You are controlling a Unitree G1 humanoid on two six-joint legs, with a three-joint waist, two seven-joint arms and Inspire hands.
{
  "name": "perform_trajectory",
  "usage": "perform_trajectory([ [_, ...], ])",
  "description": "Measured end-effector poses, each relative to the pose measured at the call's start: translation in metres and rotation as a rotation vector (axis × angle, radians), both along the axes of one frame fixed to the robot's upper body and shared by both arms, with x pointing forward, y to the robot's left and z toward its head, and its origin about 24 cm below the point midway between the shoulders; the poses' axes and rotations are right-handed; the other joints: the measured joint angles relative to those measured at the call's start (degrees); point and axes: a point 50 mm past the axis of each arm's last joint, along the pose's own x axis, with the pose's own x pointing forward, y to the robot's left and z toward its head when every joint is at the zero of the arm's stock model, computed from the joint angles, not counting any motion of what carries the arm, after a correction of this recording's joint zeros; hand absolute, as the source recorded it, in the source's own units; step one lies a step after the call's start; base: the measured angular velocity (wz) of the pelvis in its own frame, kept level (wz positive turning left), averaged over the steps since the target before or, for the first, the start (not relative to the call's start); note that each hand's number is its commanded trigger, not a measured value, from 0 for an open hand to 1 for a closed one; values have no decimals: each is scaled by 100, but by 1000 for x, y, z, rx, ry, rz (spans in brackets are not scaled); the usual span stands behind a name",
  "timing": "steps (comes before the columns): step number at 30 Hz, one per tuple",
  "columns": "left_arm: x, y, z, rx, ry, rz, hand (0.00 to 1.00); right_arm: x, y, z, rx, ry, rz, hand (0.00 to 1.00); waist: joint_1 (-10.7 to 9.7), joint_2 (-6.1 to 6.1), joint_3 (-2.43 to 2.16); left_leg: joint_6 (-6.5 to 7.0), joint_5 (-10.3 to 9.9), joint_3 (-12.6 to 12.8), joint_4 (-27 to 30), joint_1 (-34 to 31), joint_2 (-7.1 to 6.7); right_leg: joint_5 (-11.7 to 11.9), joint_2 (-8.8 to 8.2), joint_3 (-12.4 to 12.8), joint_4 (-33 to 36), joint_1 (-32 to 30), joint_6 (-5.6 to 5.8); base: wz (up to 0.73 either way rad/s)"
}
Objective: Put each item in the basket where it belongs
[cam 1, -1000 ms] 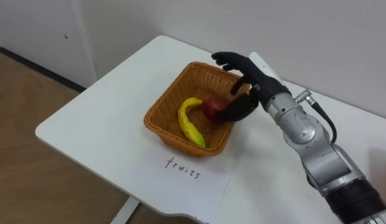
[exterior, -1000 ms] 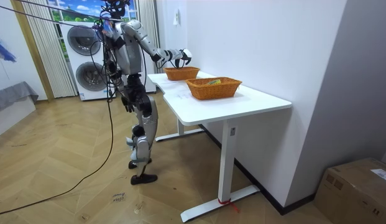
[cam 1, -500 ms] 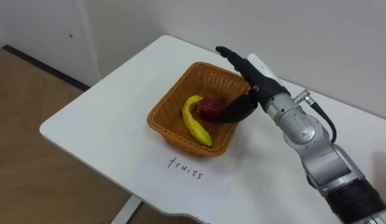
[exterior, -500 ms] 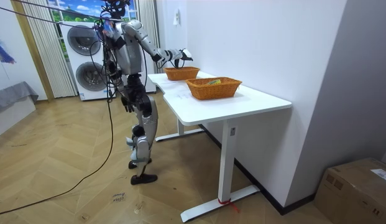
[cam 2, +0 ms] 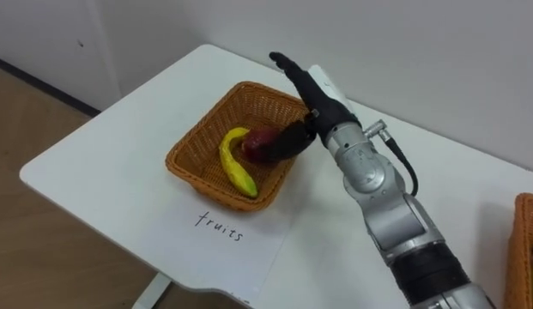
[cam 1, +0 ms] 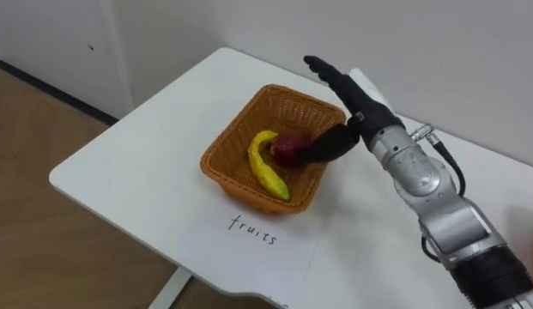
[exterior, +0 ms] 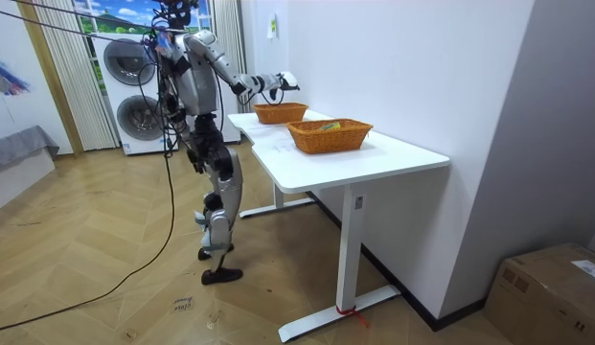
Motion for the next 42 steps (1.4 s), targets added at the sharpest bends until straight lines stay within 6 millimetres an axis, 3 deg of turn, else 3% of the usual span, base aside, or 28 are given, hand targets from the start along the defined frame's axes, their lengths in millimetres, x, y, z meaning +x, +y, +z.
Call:
perform_trajectory([
  [6, -8, 1, 0, 13, 7, 11, 0, -10, -15, 36, 113, -183, -88, 0, -320, 65, -48, 1, 1, 75, -37, 42, 12, 4, 15, 130, 4, -31, -3, -5],
  [9, -9, 2, 1, 11, -18, 38, 0, -24, -35, 41, 157, -265, -163, 0, -394, 115, -63, 3, 0, 187, -41, 108, 26, 4, 18, 260, 1, -7, -3, -16],
  [12, -11, 1, 1, 4, -41, 33, 0, -30, -58, 44, 167, -301, -254, 0, -622, 153, -91, 7, -2, 305, -80, 150, 44, 5, 13, 356, 26, -33, 0, -17],
  [14, -10, 0, 1, 8, -60, 33, 0, -36, -70, 49, 193, -341, -308, 0, -645, 209, -58, 9, -3, 435, -146, 202, 100, 14, 31, 488, 27, -53, -11, -38],
  [18, -9, 4, 3, 27, -91, 46, 0, -49, -87, 62, 261, -439, -394, 0, -933, 241, -66, 1, -11, 578, -191, 237, 126, 29, 70, 610, 17, -122, -32, -18],
  [22, -7, 5, 4, 41, -121, 57, 0, -62, -102, 79, 292, -558, -483, 0, -1004, 248, -74, -2, -10, 813, -238, 284, 180, 56, 122, 903, 10, -186, -53, -29],
  [29, -11, 7, 3, 77, -118, 71, 0, -75, -110, 78, 292, -601, -549, 0, -1168, 237, -70, -13, -21, 961, -337, 445, 215, 67, 161, 1125, 22, -145, -53, -14],
  [42, -21, 8, 4, 115, -121, 92, 0, -102, -153, 69, 469, -637, -838, 0, -1423, 259, -72, -58, -52, 1218, -401, 513, 304, 97, 259, 1374, -11, -234, -91, -10],
])
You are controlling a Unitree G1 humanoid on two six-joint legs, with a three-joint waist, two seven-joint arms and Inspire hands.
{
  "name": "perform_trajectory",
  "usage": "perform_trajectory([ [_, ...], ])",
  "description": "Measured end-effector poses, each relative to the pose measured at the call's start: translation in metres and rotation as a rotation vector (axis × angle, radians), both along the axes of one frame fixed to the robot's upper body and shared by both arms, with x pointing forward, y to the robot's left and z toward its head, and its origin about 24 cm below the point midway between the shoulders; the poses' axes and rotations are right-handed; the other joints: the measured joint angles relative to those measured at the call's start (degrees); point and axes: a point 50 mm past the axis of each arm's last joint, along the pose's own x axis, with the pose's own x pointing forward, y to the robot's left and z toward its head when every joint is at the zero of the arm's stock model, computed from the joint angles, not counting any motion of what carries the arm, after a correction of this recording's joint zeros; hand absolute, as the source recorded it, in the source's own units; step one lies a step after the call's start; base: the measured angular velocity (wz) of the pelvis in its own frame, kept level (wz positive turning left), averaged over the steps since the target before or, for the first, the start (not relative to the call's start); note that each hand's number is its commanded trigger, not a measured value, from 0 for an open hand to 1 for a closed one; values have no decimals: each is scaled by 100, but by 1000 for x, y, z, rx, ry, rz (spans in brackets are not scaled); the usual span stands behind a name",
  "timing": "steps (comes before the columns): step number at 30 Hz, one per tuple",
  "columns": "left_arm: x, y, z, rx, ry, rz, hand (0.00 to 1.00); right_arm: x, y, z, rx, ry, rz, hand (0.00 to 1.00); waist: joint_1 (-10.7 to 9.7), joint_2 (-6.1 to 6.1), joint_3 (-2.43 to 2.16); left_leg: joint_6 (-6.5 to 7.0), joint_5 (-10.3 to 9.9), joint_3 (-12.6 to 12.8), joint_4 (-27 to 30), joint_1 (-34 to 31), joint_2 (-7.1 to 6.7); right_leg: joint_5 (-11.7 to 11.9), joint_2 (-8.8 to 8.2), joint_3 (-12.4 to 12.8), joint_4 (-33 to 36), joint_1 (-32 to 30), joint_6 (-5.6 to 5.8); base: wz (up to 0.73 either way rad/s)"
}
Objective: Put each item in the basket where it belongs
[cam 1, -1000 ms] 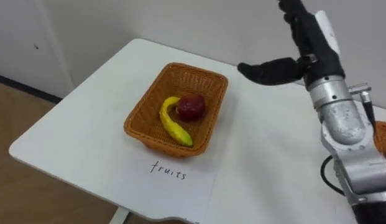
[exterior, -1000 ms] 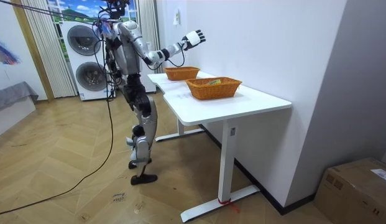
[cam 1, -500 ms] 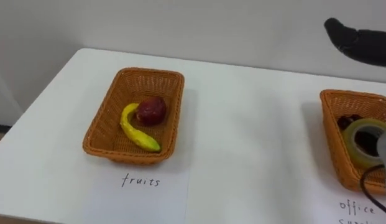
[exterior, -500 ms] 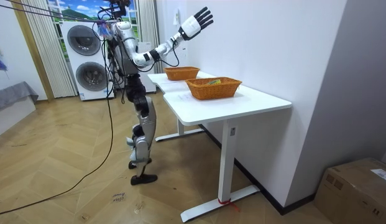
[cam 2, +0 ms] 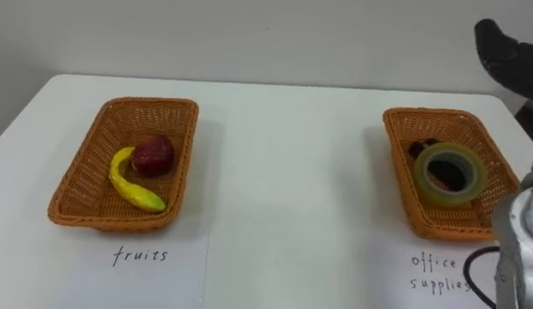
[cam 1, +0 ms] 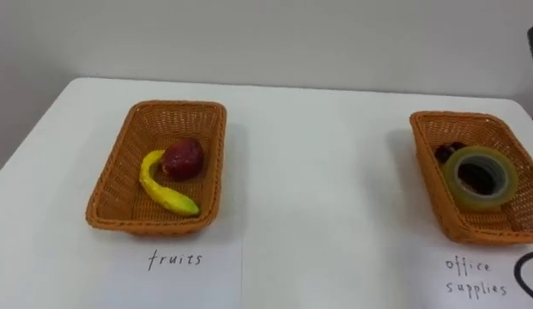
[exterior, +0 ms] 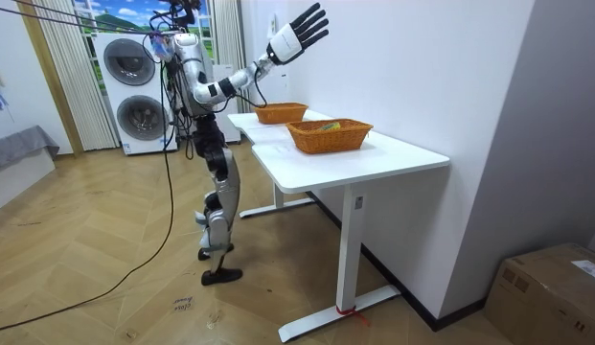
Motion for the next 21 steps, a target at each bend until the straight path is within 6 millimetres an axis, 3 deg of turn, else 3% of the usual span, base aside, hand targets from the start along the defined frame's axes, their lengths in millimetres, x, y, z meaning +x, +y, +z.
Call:
perform_trajectory([
  [5, -2, 1, 1, 19, -4, 4, 0, -20, -16, -18, 80, 38, -150, 0, -18, -9, 9, 1, -1, 75, -46, 2, 1, 0, 8, 84, -26, -47, 0, -9],
  [9, -4, 1, 1, 20, 0, 9, 0, -35, -27, -29, 127, 55, -258, 0, -48, 20, -12, 1, -1, 133, -62, -16, 8, 14, 28, 164, -62, -83, -6, -8],
  [14, -9, -1, 0, 6, -10, 68, 0, -52, -39, -56, 315, 74, -382, 0, -154, 33, -9, -10, -10, 139, -62, -19, 15, 14, 36, 168, -83, -99, -7, 0],
  [16, -10, -1, 1, 22, -18, 74, 0, -63, -44, -75, 395, 119, -467, 0, -170, 31, -8, -14, -14, 139, -63, -27, 15, 13, 37, 170, -83, -98, -7, 0],
  [21, -7, 0, 2, 52, -46, 98, 0, -83, -49, -101, 488, 186, -597, 0, -191, 68, -7, -13, -16, 138, -69, -89, 11, 12, 36, 185, -68, -164, -7, 0],
])
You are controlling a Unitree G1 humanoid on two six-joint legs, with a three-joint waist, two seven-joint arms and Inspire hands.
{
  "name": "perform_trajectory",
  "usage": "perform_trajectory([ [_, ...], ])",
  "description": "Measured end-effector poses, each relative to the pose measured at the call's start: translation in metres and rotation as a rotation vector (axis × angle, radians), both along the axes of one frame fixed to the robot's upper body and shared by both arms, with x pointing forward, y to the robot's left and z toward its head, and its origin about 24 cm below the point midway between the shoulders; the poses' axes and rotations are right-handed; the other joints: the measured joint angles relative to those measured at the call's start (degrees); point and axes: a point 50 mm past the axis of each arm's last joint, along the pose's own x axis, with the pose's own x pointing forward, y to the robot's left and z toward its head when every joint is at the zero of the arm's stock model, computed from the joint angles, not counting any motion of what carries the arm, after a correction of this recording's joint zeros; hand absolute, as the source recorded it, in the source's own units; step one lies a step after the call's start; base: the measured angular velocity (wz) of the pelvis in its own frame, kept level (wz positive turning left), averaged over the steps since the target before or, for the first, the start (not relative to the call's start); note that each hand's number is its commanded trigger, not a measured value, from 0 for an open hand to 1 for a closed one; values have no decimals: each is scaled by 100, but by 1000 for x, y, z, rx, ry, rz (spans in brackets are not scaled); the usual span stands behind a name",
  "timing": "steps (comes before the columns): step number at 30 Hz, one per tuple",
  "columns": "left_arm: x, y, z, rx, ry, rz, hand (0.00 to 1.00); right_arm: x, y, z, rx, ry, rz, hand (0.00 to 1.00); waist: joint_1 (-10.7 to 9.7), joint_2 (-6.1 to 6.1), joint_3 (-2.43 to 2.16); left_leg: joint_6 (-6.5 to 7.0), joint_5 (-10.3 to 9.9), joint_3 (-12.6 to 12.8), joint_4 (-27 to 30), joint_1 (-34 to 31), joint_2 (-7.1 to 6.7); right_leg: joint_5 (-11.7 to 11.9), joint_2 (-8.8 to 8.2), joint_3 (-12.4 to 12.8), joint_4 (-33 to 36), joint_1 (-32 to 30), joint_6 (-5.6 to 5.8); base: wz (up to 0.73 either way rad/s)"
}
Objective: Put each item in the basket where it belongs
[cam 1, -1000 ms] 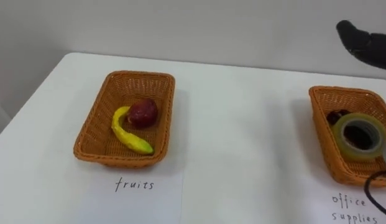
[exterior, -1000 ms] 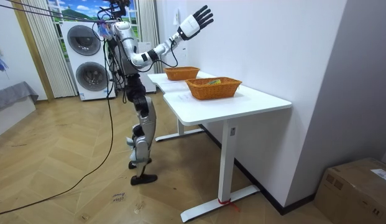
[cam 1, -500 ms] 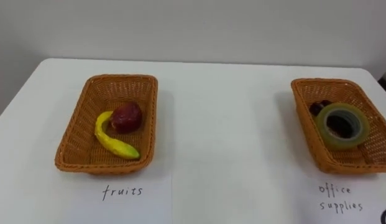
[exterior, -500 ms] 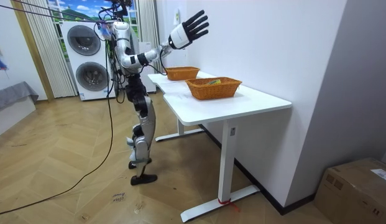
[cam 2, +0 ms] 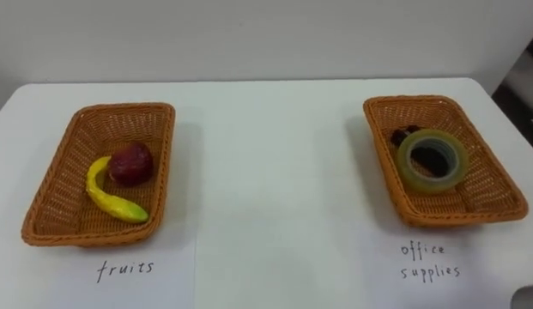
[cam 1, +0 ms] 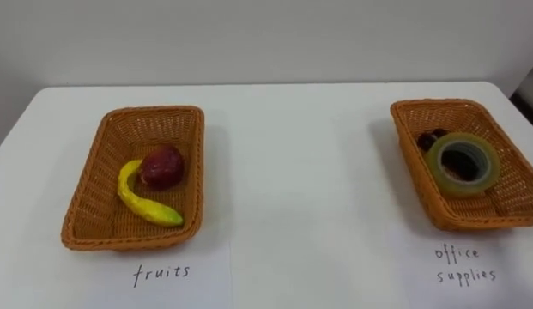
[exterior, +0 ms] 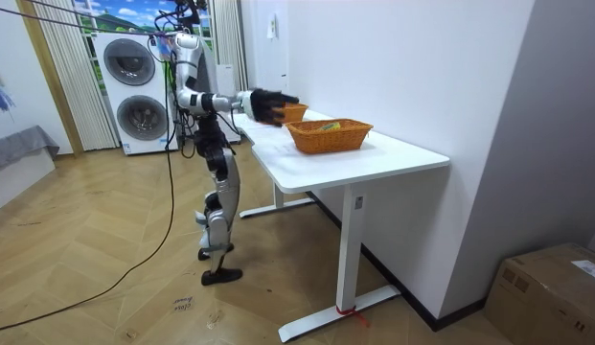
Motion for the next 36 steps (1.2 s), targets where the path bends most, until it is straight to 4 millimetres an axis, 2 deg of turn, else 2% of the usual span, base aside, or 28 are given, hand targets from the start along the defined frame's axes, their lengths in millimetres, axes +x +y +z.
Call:
perform_trajectory([
  [2, 0, 0, 0, 2, -8, 14, 0, -8, -3, -10, 42, 21, -39, 0, -16, 3, 3, 0, 0, 0, 0, -4, 0, 0, 2, 5, -7, 2, 0, 0],
  [5, -1, 0, 0, -4, -17, 42, 0, -24, -5, -39, 151, 84, -127, 0, -42, 0, 5, 0, -1, -1, -1, -20, 1, 0, 1, 6, -11, -17, 0, 0],
  [8, -4, 0, -1, -18, -19, 80, 0, -41, -2, -71, 322, 126, -228, 0, -113, 13, -1, 0, -1, -1, -2, -48, 0, 0, 3, 40, -4, -47, 0, 0],
  [10, -3, -1, -1, -19, -21, 80, 0, -60, 4, -95, 460, 163, -316, 0, -112, 22, -5, 0, -1, -1, -1, -60, 2, -2, 5, 46, -3, -57, -2, 0],
  [17, -3, -3, -1, -24, -18, 88, 0, -97, 21, -135, 611, 304, -428, 0, -139, 44, -17, 0, -1, -8, -9, -42, -2, -2, 4, 64, -12, -47, -2, 0],
  [20, -3, -4, -2, -30, -14, 97, 0, -115, 34, -157, 660, 447, -432, 0, -107, 69, -15, 0, -1, 23, -46, 3, 3, -8, 14, 116, -9, -35, -5, -7],
  [22, -5, -7, -5, -45, -2, 119, 0, -128, 46, -171, 698, 559, -398, 0, -80, 87, -13, 0, -1, 44, -51, 16, 1, -8, 19, 173, 2, -39, -5, -6],
  [26, -13, -8, -7, -84, 34, 151, 0, -141, 61, -186, 794, 623, -320, 0, -75, 84, -14, 3, -7, 36, -54, 16, -1, -16, 21, 213, -5, -59, 0, -4],
  [29, -19, -8, -9, -160, 47, 243, 0, -151, 71, -197, 875, 664, -202, 0, -64, 89, -13, 7, -16, 37, -51, 18, -4, -23, 14, 206, -8, -62, 1, 0],
  [33, -26, -12, -13, -291, 52, 379, 0, -155, 91, -212, 1003, 723, 52, 0, 88, 107, -9, 8, -33, 64, -28, 25, 2, -23, 14, 204, -12, -56, 0, 0],
  [36, -36, -17, -17, -385, 86, 470, 0, -147, 101, -218, 1043, 781, 276, 0, 165, 178, -1, 13, -99, 65, 59, -2, 17, -25, 17, 199, -14, -41, 2, -2],
])
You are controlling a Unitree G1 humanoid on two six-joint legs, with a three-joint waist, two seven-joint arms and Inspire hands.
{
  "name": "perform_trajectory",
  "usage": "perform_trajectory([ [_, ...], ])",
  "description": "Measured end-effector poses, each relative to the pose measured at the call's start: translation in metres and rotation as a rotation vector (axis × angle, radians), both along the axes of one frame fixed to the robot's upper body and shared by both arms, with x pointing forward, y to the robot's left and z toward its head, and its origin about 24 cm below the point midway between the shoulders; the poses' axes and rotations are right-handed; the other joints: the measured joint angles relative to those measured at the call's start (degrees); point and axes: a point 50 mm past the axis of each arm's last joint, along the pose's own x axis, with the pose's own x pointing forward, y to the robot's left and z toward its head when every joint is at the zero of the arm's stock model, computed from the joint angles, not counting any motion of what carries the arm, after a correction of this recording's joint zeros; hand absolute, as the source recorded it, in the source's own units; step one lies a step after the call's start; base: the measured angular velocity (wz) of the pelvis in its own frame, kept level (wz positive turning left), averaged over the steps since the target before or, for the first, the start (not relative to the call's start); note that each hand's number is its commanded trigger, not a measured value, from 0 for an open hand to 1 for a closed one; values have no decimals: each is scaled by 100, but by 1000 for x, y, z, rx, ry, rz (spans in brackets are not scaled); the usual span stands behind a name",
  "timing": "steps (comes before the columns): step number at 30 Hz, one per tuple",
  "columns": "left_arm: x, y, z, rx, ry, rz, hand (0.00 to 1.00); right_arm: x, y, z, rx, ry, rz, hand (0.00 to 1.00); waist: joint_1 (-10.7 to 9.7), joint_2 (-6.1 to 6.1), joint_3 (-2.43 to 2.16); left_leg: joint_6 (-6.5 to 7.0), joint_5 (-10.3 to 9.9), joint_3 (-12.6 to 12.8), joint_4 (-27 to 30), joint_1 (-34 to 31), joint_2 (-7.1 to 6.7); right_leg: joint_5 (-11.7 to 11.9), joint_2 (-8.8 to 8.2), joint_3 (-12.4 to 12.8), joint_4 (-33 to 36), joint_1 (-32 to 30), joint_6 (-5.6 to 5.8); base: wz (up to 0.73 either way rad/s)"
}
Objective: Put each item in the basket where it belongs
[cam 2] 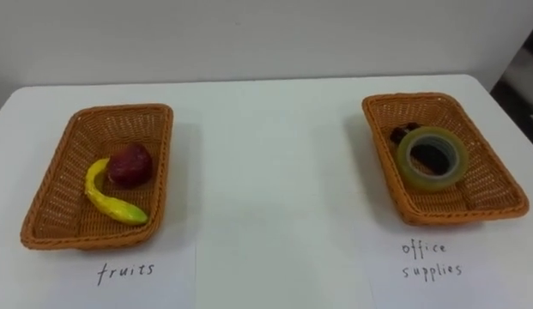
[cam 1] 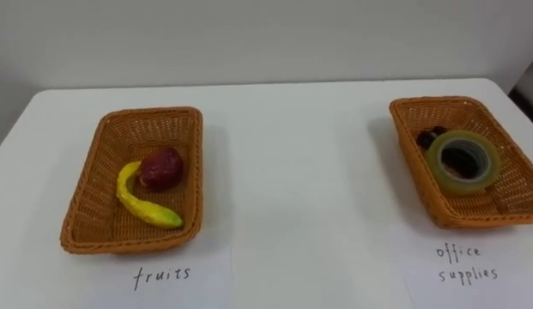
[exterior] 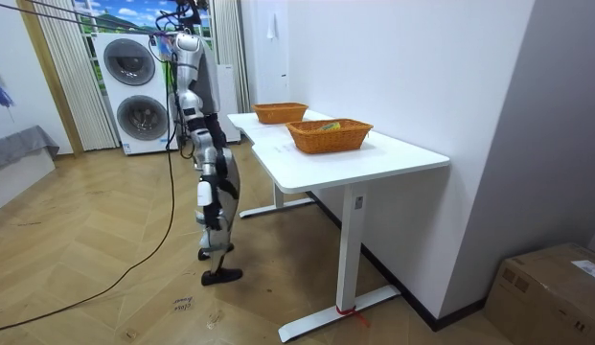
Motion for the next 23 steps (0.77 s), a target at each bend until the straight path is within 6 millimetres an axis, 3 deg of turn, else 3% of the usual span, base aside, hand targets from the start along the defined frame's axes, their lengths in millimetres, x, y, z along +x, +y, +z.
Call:
perform_trajectory([
  [4, -12, -4, -2, -92, 27, 142, 0, 8, 14, -5, 155, -31, 196, 0, 130, 53, 10, 14, -9, 1, -3, 11, -15, -12, -14, -32, 0, 6, 17, 0],
  [10, -20, -9, -2, -149, 55, 250, 0, 14, 24, -7, 271, -67, 314, 0, 282, 77, 12, 15, -24, 4, 22, 7, -14, -15, -15, -73, -2, 46, 23, 2],
  [18, -19, -11, -3, -160, 61, 258, 0, 23, 20, -5, 317, -91, 401, 0, 355, 108, 21, 7, -85, -27, 99, -7, 8, -23, -4, -86, -10, 86, 18, 0],
  [23, -15, -10, -3, -157, 57, 238, 0, 32, 27, -6, 364, -130, 440, 0, 352, 105, 23, 7, -85, -27, 100, -17, 4, -24, -6, -102, -12, 87, 19, 0],
])
